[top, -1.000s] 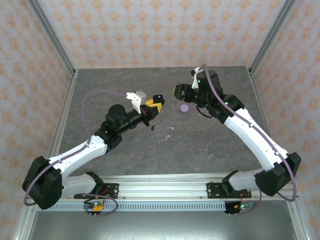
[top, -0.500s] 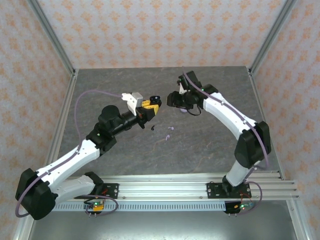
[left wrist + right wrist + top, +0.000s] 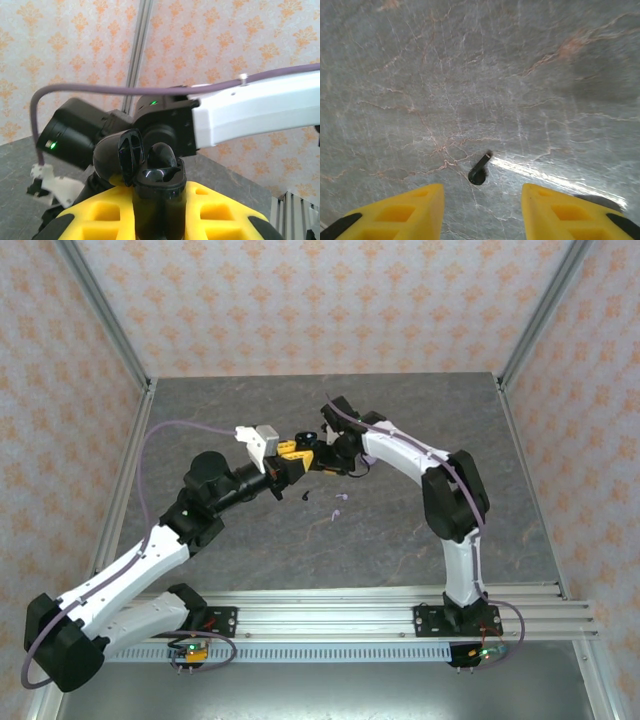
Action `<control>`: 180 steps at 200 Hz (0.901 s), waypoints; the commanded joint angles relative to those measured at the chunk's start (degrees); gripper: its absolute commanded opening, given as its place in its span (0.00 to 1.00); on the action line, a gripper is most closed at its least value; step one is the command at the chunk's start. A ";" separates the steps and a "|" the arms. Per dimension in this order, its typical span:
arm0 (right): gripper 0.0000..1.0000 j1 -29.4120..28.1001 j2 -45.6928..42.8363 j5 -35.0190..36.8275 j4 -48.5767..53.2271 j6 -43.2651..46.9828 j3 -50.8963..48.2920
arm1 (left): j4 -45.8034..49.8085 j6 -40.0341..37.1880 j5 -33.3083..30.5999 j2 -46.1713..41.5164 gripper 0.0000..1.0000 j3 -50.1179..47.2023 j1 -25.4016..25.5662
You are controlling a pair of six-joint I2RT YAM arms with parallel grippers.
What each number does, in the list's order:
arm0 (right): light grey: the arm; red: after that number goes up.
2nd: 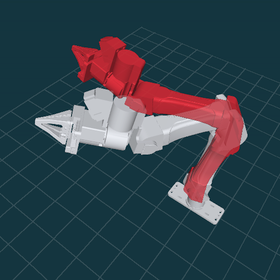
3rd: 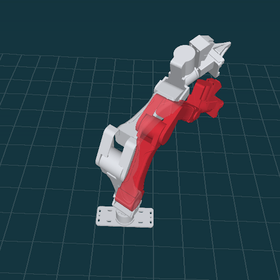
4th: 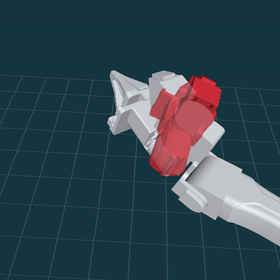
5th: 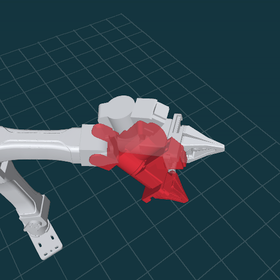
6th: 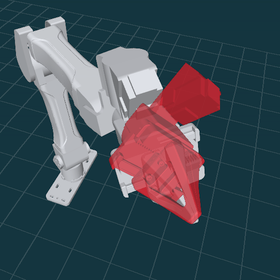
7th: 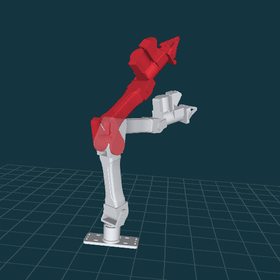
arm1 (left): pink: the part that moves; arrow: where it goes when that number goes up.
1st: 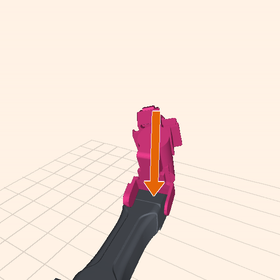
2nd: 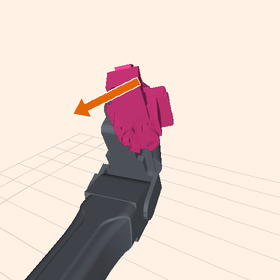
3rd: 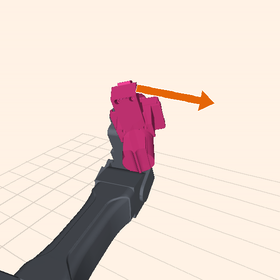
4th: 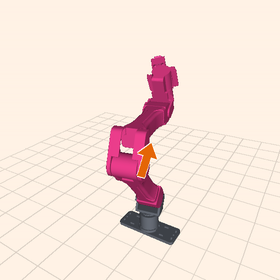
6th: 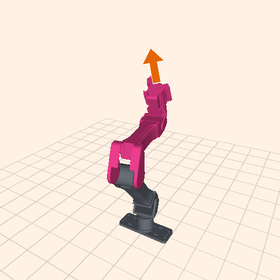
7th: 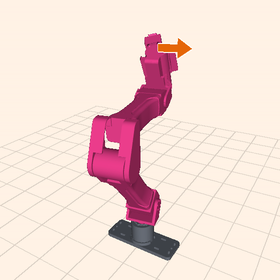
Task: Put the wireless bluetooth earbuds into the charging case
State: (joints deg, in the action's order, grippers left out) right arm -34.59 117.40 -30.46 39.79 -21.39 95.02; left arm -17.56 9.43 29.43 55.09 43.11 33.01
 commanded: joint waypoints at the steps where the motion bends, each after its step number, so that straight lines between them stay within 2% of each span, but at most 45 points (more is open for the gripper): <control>1: 0.42 -0.85 2.28 -1.91 1.82 -0.81 2.76 | 1.30 -1.28 1.24 -2.12 0.03 2.19 0.60; 15: 0.38 -1.55 3.91 -2.59 2.71 -0.23 4.11 | 1.65 -1.46 1.33 -2.69 0.03 2.18 0.56; 76: 0.37 -4.05 8.87 -3.29 5.48 1.02 7.18 | 2.49 -1.36 0.99 -3.84 0.03 2.09 0.58; 106: 0.33 -5.59 9.55 -4.33 6.04 2.09 7.89 | 2.44 -1.17 0.98 -3.94 0.03 1.97 0.56; 180: 0.32 -7.37 11.22 -4.53 6.99 2.75 9.14 | 2.53 -0.91 0.72 -3.94 0.03 1.62 0.59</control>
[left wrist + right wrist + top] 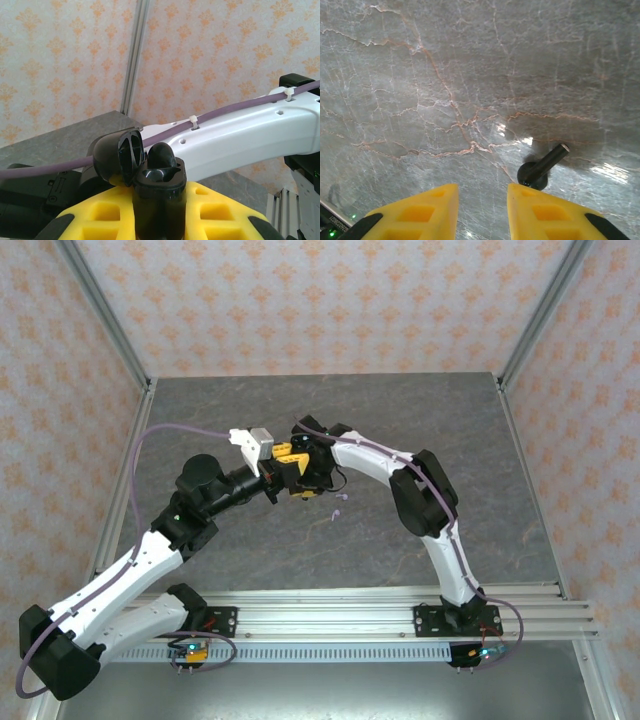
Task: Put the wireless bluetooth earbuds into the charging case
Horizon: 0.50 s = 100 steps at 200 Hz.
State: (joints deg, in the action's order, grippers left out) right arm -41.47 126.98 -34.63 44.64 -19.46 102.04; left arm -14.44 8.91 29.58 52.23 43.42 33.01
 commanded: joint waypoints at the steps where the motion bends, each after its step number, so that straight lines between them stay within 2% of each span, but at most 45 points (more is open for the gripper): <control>1: 0.32 -0.51 1.72 -0.31 2.17 0.87 2.12 | -0.59 -0.38 0.61 -1.07 0.03 1.32 0.57; 65: 0.31 -1.94 4.61 3.50 5.36 1.43 5.09 | -0.79 -0.21 0.59 -1.06 0.03 1.20 0.61; 100: 0.31 -2.12 4.86 8.92 8.78 2.12 6.50 | -0.85 -0.21 0.39 -0.90 0.03 1.32 0.56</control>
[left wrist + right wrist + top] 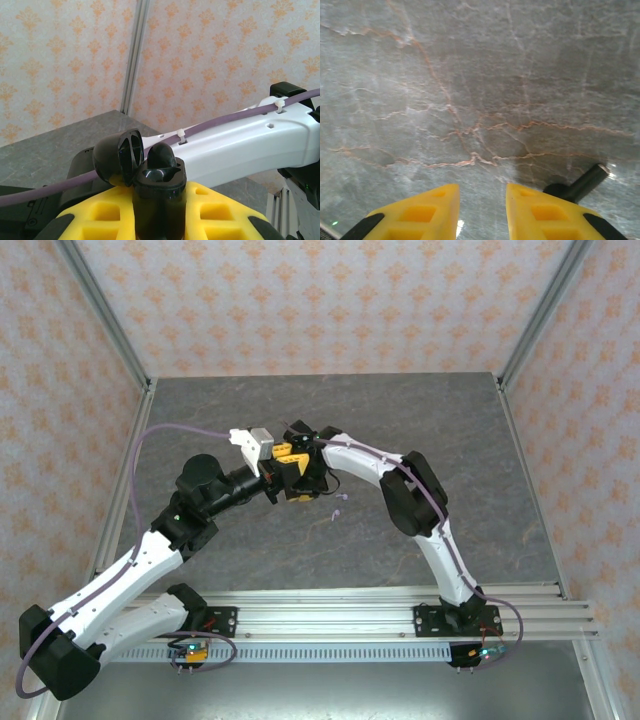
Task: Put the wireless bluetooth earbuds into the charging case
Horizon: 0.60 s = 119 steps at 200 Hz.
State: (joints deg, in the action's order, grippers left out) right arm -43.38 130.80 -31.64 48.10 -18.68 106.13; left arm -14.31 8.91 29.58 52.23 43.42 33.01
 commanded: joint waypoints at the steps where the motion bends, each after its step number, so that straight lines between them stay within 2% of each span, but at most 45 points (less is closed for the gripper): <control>1: 0.30 -0.22 1.03 6.08 5.42 1.35 2.42 | -0.99 -0.21 0.39 -0.90 0.03 1.32 0.56; 92: 0.30 -0.22 -0.10 21.00 13.25 3.65 4.66 | -1.25 0.06 0.32 -0.20 0.03 1.58 0.57; 119: 0.30 -0.22 0.09 22.94 14.61 4.37 5.66 | -1.30 0.09 0.34 0.02 0.03 1.63 0.57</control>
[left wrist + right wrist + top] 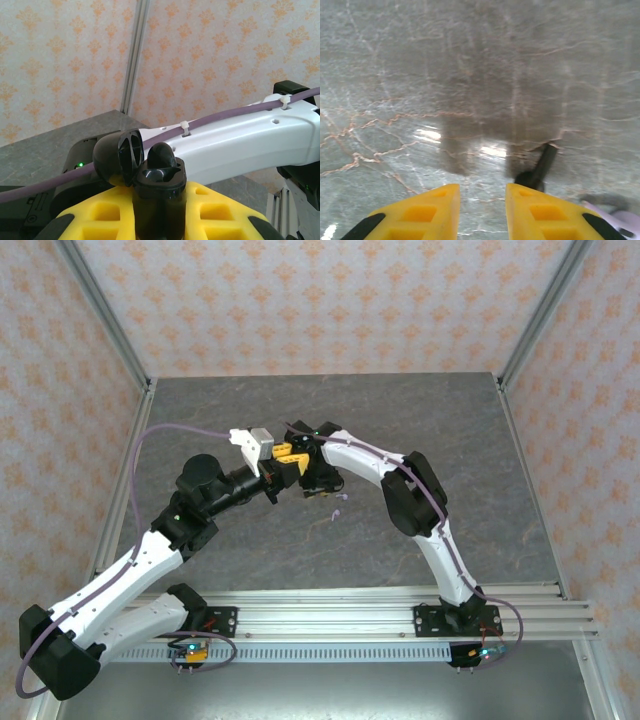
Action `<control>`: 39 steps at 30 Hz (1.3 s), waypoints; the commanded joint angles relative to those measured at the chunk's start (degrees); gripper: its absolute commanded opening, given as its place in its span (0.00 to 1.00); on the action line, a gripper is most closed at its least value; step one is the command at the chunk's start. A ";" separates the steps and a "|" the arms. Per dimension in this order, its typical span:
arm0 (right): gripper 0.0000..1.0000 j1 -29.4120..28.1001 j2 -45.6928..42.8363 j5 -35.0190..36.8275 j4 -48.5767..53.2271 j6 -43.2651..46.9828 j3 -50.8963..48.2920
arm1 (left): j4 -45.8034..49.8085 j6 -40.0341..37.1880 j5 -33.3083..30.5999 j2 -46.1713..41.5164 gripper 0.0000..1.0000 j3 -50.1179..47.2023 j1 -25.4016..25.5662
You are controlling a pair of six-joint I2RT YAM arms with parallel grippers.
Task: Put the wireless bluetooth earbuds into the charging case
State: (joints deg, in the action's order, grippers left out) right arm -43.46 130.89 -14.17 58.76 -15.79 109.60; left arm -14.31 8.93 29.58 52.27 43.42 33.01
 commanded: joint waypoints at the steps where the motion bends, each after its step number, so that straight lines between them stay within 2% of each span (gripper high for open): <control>1: 0.30 -0.18 -0.01 5.47 3.93 1.48 2.19 | -1.27 0.10 0.37 -0.04 0.03 1.65 0.56; 12: 0.28 0.26 -2.30 8.68 4.46 1.75 3.75 | -0.81 -0.05 0.48 0.20 0.03 2.34 0.59; 18: 0.13 1.96 -2.69 9.89 4.05 0.18 1.76 | -0.64 -0.06 0.57 0.27 0.02 2.62 0.60; 25: 0.06 3.14 -3.73 8.11 1.99 -0.50 -1.98 | -1.86 0.36 0.65 0.13 0.02 2.09 0.65; 39: 0.04 4.04 0.15 5.42 -0.27 -1.23 -1.11 | -1.16 0.30 0.61 -0.25 0.03 2.27 0.65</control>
State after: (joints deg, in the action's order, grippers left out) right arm -39.70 129.56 -9.04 58.35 -16.03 107.11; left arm -14.28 9.06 29.58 52.64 43.90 33.01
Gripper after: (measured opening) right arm 0.049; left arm 0.190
